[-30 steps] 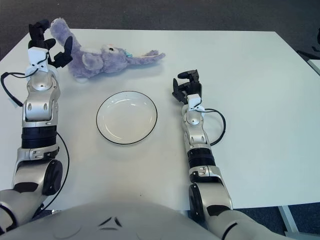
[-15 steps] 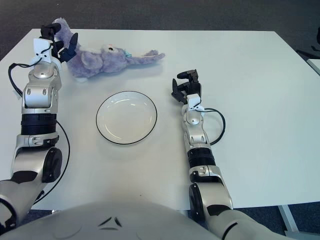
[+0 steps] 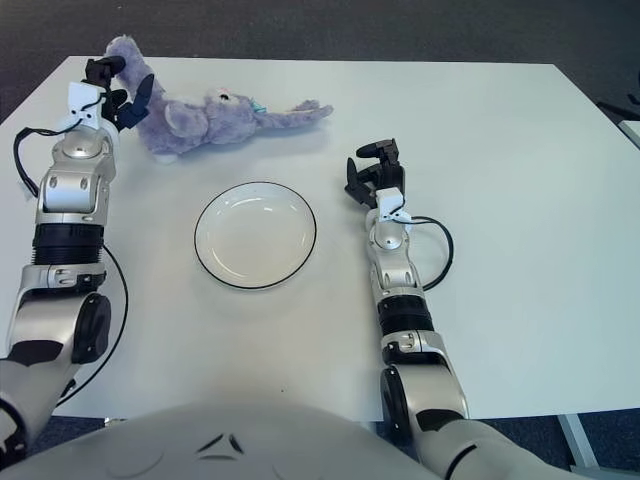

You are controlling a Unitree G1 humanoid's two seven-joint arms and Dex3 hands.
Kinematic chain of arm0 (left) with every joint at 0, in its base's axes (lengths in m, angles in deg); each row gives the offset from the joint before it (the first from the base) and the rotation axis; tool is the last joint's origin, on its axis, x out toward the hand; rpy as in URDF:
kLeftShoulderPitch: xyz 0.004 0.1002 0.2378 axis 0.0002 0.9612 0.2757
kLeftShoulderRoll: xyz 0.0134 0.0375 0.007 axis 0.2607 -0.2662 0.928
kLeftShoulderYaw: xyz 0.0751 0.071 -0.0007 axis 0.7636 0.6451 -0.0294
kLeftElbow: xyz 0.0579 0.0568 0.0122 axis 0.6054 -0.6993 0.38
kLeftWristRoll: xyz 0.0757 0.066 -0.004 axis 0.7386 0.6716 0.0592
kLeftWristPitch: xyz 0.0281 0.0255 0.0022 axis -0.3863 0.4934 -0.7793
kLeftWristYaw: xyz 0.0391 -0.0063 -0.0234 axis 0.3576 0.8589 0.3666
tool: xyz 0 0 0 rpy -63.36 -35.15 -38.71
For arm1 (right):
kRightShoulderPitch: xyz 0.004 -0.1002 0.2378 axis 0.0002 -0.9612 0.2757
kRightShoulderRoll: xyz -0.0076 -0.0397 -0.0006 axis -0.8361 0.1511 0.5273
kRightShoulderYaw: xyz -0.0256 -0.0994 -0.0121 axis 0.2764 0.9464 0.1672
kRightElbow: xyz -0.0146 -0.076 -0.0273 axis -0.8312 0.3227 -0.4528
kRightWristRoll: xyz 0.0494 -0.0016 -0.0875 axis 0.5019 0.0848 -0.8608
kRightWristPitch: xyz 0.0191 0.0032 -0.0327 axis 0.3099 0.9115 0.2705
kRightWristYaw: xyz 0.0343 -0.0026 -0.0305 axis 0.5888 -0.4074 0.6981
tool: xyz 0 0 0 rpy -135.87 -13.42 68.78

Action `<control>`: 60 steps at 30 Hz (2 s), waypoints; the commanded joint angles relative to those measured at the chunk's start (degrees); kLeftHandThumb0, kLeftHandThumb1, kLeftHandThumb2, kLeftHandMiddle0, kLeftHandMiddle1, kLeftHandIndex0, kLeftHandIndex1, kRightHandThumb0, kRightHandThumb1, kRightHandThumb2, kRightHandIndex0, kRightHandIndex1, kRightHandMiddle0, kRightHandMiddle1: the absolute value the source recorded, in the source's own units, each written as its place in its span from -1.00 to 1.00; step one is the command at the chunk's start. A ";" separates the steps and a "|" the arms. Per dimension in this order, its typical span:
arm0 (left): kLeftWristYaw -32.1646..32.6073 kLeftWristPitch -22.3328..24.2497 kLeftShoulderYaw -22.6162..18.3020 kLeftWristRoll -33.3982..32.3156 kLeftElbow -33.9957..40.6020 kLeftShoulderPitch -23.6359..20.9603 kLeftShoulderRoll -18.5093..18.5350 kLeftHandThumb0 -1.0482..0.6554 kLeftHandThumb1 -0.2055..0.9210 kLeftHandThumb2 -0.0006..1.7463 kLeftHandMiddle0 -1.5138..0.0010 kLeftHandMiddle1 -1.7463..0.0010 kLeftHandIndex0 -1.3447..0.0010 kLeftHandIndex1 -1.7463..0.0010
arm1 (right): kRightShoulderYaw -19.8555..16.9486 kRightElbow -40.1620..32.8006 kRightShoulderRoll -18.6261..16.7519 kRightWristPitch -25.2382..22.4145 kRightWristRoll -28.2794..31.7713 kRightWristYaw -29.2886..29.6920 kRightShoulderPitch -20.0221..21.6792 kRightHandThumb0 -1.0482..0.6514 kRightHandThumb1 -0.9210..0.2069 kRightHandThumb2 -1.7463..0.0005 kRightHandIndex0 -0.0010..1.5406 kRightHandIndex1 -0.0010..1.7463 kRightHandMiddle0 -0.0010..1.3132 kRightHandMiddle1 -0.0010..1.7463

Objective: Put the doll into the plate.

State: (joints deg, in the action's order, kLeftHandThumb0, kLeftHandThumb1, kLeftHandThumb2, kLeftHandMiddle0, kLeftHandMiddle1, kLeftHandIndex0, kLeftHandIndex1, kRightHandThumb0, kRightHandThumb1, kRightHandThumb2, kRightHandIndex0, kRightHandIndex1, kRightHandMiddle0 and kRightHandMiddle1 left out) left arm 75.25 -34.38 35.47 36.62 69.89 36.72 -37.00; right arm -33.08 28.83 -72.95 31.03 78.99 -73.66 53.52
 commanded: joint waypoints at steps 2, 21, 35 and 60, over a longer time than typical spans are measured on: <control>1.70 -5.36 -0.10 0.22 -4.42 -1.64 0.60 -0.75 1.00 -0.56 1.00 0.54 1.00 0.16 | 0.22 2.33 0.06 -1.57 -0.33 -0.55 -1.95 0.22 -0.51 -0.05 -0.42 0.92 -0.80 0.99; 13.79 -9.22 0.48 4.67 -6.60 -1.20 -1.78 -0.88 1.00 -0.61 1.00 0.47 1.00 0.22 | 0.33 2.61 0.32 -1.63 -0.46 -0.62 -1.85 0.22 -0.52 -0.05 -0.43 0.92 -0.81 1.00; 23.40 -18.27 -3.08 2.20 -13.35 -3.26 -4.95 -0.69 0.97 -0.69 1.00 0.27 1.00 0.53 | 0.38 3.51 0.26 -1.18 -0.59 -0.37 -1.51 0.22 -0.49 -0.06 -0.41 0.91 -0.78 1.00; 28.41 -26.74 -5.49 -3.91 -22.68 -7.77 -7.14 -0.70 0.80 -0.60 1.00 0.38 1.00 0.30 | 1.13 4.22 0.74 -1.18 -1.85 0.78 -1.37 0.22 -0.49 -0.06 -0.41 0.90 -0.77 1.00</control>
State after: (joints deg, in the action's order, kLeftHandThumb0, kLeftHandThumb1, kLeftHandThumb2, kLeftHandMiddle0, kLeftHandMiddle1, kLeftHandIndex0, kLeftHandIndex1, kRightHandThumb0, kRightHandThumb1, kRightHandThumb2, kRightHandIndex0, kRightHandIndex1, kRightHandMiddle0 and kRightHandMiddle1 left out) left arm 105.67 -63.21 30.30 33.80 47.80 30.59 -44.67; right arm -32.27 30.59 -72.39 32.01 77.99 -72.87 54.40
